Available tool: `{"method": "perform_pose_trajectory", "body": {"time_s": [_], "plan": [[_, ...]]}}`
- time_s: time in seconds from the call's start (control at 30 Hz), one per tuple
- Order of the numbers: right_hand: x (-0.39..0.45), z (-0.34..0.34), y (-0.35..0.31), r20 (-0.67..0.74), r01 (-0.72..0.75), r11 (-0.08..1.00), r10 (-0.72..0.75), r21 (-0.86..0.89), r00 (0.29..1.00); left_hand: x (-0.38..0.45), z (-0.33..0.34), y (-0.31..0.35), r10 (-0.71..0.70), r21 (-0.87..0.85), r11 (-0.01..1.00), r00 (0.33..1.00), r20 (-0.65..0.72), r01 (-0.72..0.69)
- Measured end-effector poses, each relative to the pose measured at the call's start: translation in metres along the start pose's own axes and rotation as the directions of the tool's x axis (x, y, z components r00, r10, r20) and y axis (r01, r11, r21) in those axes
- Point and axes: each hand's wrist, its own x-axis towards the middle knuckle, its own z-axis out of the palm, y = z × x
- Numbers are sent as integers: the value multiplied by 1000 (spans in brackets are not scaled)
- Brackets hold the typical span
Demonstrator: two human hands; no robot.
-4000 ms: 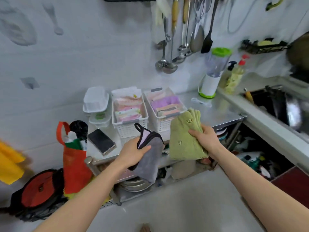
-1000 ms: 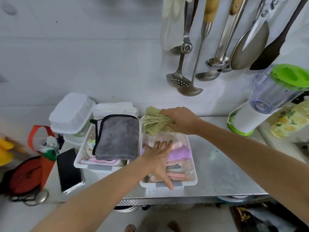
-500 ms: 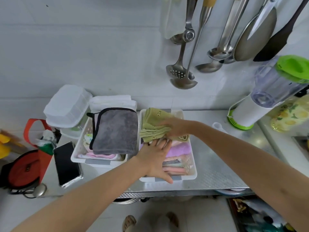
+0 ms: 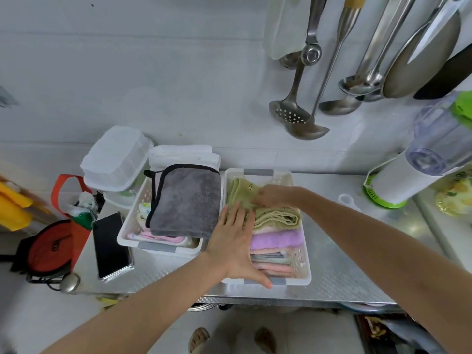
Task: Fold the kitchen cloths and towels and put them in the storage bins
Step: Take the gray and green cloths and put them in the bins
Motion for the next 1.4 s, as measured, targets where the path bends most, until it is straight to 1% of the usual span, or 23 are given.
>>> {"method": "perform_pose_trajectory", "body": {"time_s": [0.03, 0.07, 0.17, 0.23, 0.3, 0.37, 0.43, 0.53, 0.6, 0.63, 0.67, 0.7, 0.73, 0.77, 0.83, 0.9, 0.97, 1.17, 1.23, 1.3, 1.33, 1.37, 1.4], "plan": [[7, 3, -6, -70, -3, 991, -6, -135, 998, 0, 0, 0, 6, 16, 1000, 1000, -10, -6], [14, 9, -9, -83, -22, 981, 6, -190, 997, -2, 0, 0, 14, 23, 1000, 1000, -22, -14], [34, 26, -5, 51, -24, 959, 40, -283, 998, -6, 4, 0, 11, -21, 1000, 998, -58, -13], [44, 33, 3, 122, -83, 963, 118, -258, 985, -7, 6, 0, -1, -63, 998, 998, -63, -3], [52, 31, 5, 225, -166, 978, 192, -128, 955, -5, 8, -1, 4, -66, 998, 999, -45, -7], [55, 29, -1, 326, -171, 981, 190, -87, 926, -2, 9, -1, 6, -66, 998, 1000, -20, -8], [53, 25, -9, 342, -142, 985, 167, -99, 925, 0, 9, -2, 10, -66, 998, 1000, -4, -11], [36, 11, -16, 237, -13, 991, 45, -135, 970, 0, 6, -1, 22, -59, 998, 1000, 18, -21], [25, -12, -25, 54, 72, 997, -70, -25, 996, 0, 4, -1, 30, -41, 999, 999, 39, -29], [22, -25, -33, -81, 127, 990, -122, 68, 989, 1, 3, -1, 34, -35, 999, 998, 49, -32], [20, -37, -45, -218, 201, 972, -171, 123, 961, 0, 2, 0, 35, -32, 999, 998, 59, -33], [18, -46, -61, -306, 276, 951, -224, 138, 925, 0, 1, 0, 36, -29, 999, 997, 71, -34], [18, -52, -78, -325, 338, 930, -278, 144, 904, -1, 0, 0, 37, -26, 999, 996, 83, -35], [19, -54, -96, -276, 382, 916, -338, 124, 900, -1, -1, -1, 38, -24, 999, 995, 90, -36], [27, -52, -125, -82, 372, 927, -375, -47, 924, -1, -2, -1, 44, -20, 999, 995, 94, -42], [42, -44, -141, 52, 313, 921, -309, -231, 949, -1, -2, 0, 49, -7, 999, 993, 107, -49], [54, -41, -146, 101, 266, 913, -246, -310, 964, 0, -2, 0, 48, 9, 999, 991, 121, -49], [63, -32, -148, 137, 147, 937, -108, -317, 985, 1, 0, 0, 37, 45, 998, 991, 131, -43], [61, -30, -151, 128, 117, 934, -78, -338, 989, 1, 1, -1, 34, 49, 998, 992, 120, -41], [51, -28, -156, 30, 106, 905, -103, -413, 994, 1, 1, -1, 37, 59, 997, 994, 107, -43], [44, -25, -158, -76, 119, 871, -176, -476, 981, 1, 0, -1, 40, 62, 997, 994, 106, -47], [36, -19, -162, -195, 153, 830, -299, -537, 934, 0, 1, 0, 46, 64, 997, 993, 111, -53], [26, -11, -168, -267, 214, 795, -423, -567, 866, 0, -1, 0, 50, 62, 996, 992, 116, -57]]}}
